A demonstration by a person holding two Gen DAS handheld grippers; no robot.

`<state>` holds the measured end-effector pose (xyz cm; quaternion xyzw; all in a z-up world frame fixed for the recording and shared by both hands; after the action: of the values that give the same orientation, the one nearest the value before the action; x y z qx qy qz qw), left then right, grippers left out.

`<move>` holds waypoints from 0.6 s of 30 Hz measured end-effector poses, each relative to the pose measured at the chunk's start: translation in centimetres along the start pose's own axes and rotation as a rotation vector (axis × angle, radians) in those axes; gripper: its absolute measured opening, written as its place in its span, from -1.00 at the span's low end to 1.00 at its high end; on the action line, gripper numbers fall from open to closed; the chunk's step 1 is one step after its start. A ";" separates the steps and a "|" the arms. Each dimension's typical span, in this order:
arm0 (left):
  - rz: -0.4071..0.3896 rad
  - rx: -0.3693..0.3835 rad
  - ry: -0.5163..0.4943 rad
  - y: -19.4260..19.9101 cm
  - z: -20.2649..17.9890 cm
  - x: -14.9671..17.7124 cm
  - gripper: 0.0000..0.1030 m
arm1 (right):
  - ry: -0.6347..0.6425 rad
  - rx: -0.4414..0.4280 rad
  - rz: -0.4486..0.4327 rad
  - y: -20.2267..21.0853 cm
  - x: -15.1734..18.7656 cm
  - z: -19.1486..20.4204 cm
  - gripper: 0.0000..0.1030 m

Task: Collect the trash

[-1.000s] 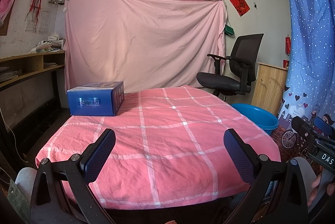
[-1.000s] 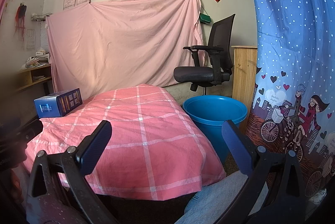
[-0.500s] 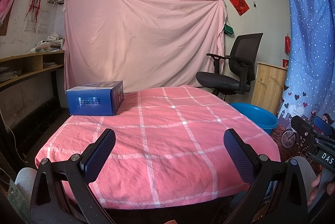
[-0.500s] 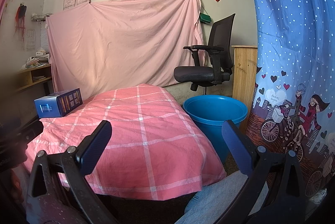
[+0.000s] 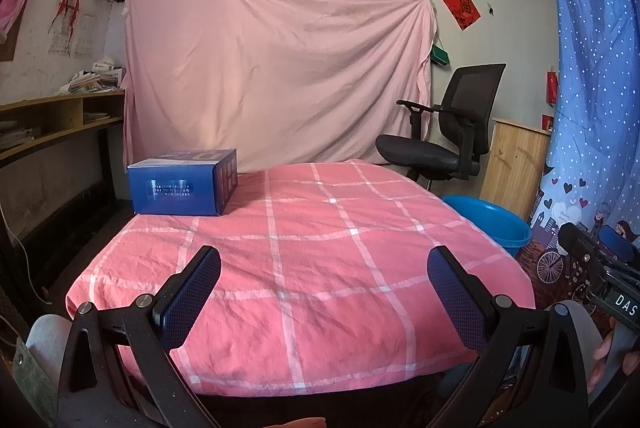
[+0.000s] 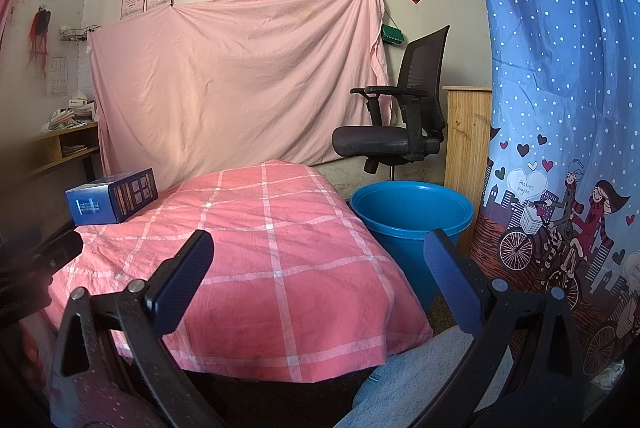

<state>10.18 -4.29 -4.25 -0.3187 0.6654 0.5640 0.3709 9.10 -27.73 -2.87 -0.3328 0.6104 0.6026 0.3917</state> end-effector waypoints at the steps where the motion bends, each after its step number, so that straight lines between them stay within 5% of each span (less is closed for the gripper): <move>1: 0.000 -0.001 0.002 0.0 0.0 0.0 0.97 | 0.000 0.000 0.000 0.0 0.0 0.0 1.00; 18: 0.008 -0.004 -0.004 -0.1 -0.2 0.3 0.97 | 0.000 -0.001 0.002 0.0 0.1 0.1 1.00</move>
<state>10.07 -4.47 -4.48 -0.3156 0.6648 0.5676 0.3691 9.08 -27.58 -2.96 -0.3324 0.6105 0.6033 0.3909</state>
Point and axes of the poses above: each gripper's, at about its wrist camera, not at the fingertips, and y roughly against the way its jaws point, z to its left, x to its underside, the point moved 7 cm from there along -y, roughly the way its jaws point, and after that the axes turned 13 degrees about z, right-handed, at the moved point
